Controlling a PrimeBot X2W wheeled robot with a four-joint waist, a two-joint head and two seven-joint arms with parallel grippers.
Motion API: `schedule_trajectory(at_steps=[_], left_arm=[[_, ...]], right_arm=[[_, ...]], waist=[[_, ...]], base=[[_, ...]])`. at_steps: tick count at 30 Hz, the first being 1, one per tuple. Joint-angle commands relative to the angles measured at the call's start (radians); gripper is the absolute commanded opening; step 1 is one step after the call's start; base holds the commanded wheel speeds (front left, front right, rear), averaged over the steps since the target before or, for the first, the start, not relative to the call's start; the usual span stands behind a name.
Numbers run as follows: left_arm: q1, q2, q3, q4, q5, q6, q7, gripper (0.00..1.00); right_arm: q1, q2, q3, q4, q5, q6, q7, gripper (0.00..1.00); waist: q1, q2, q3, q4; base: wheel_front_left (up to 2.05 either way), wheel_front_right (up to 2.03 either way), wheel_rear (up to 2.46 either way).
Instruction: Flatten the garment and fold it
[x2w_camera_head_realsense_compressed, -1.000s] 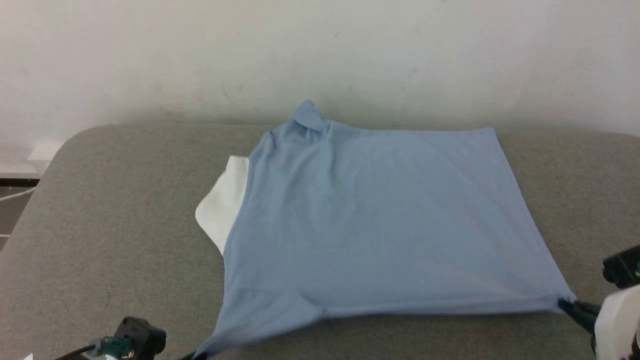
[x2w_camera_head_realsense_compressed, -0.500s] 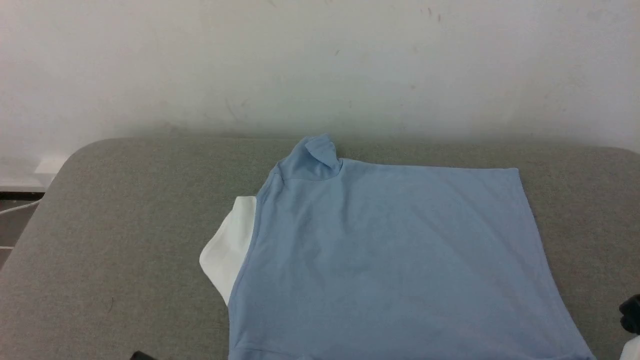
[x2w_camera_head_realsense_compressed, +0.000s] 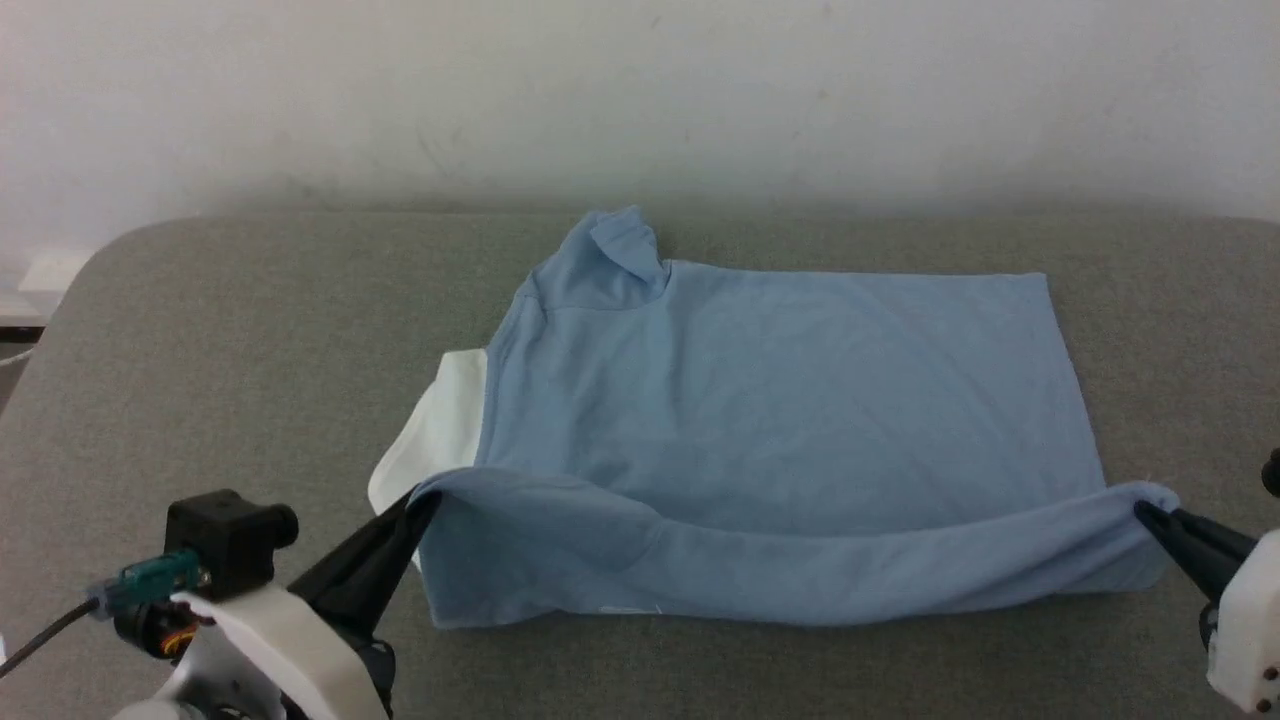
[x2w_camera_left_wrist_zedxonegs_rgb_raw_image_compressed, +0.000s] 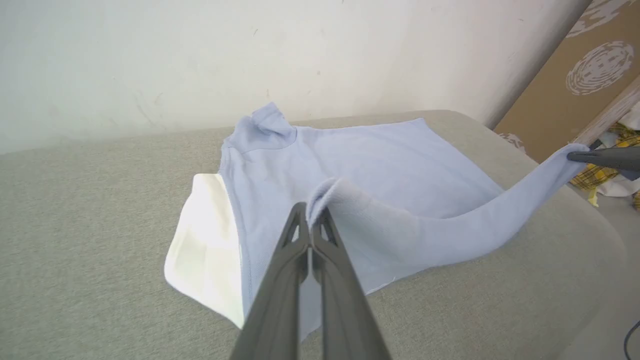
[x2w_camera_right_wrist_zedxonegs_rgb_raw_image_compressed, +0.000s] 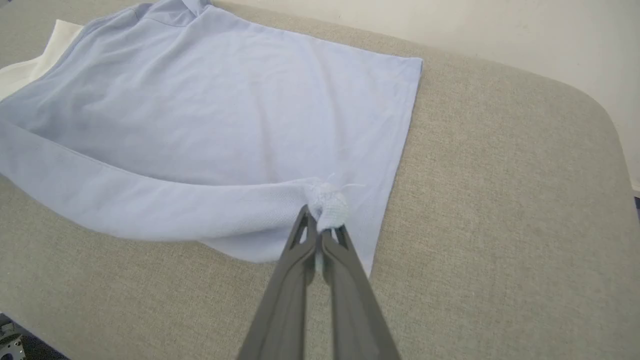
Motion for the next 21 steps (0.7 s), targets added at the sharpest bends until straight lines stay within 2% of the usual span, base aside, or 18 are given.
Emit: schedule_trajectory(at_steps=[1,6,10,21], left_arm=[[-0.035,-0.028,0.003,0.030,0.009,0.006,-0.016,0.00],[-0.136,-0.081,-0.007,0.137,0.073,0.021,-0.046,0.00],[-0.223,-0.120,-0.031,0.231,0.112,0.013,-0.048,0.00],[-0.344,-0.170,-0.083,0.478,0.171,0.025,0.001,0.00]], right_arm=[[-0.044,0.018,0.007,0.025,-0.016,-0.001,-0.025,0.00],[-0.143,0.036,0.035,0.119,-0.072,-0.001,-0.075,0.00],[-0.208,0.049,0.067,0.186,-0.085,-0.001,-0.102,0.00],[-0.353,0.048,0.164,0.346,-0.146,-0.001,-0.220,0.00]], waist=[[-0.0001,-0.0001,0.064,-0.026],[-0.0001,-0.0001,0.140,-0.036],[-0.0001,-0.0001,0.184,-0.037],[-0.0001,-0.0001,0.249,-0.043]], base=[[0.00,0.00,0.00],[0.00,0.00,0.00],[0.00,0.00,0.00],[0.00,0.00,0.00]])
